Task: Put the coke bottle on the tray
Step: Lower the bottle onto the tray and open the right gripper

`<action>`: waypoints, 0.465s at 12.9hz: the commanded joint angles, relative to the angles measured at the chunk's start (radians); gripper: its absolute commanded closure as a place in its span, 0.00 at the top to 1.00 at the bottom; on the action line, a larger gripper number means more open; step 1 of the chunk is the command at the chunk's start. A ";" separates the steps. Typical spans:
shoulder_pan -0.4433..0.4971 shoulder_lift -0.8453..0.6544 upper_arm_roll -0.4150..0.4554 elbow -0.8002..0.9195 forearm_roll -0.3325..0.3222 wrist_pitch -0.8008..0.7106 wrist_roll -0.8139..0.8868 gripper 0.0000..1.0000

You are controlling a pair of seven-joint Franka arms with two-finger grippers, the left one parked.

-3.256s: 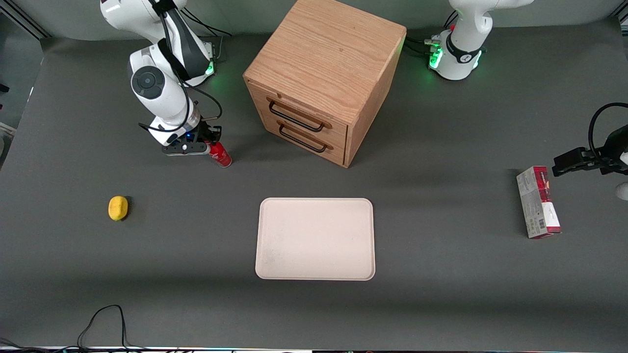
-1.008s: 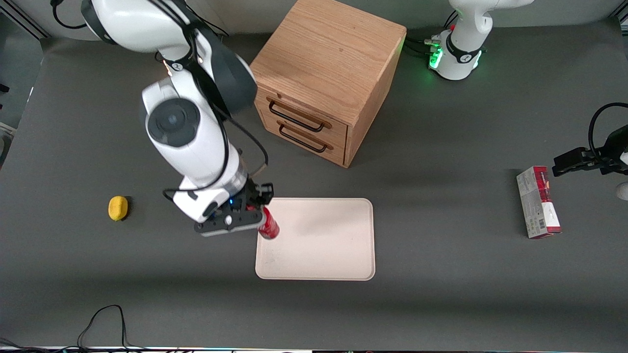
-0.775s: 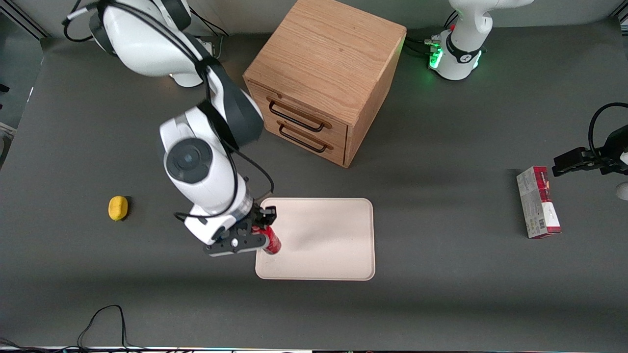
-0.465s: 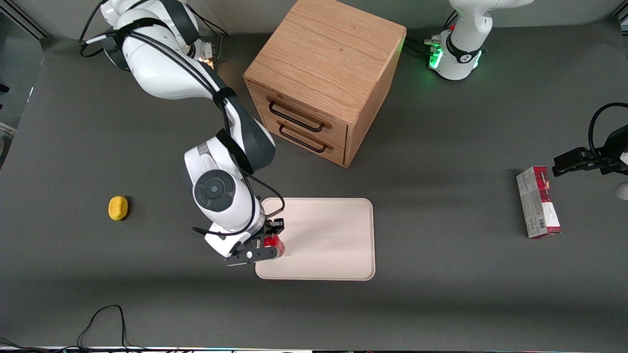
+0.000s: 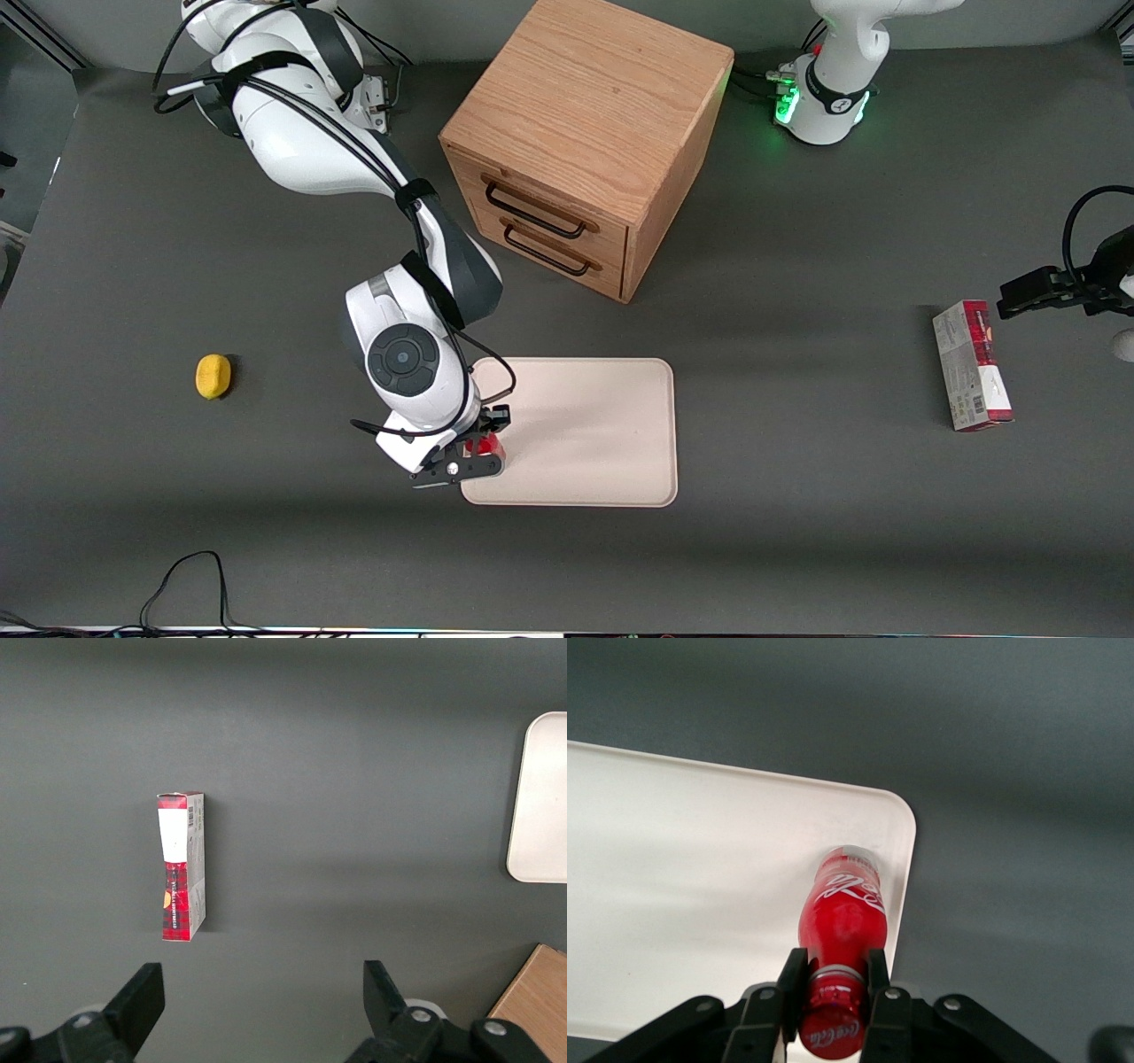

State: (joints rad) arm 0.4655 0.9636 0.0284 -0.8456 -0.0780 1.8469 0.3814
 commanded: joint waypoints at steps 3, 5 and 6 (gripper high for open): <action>0.005 0.020 -0.005 0.020 -0.014 0.021 -0.004 0.11; 0.005 0.017 -0.005 0.004 -0.014 0.035 -0.001 0.70; 0.004 0.015 -0.005 0.003 -0.011 0.035 -0.001 1.00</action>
State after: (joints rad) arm 0.4655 0.9746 0.0278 -0.8472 -0.0785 1.8652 0.3813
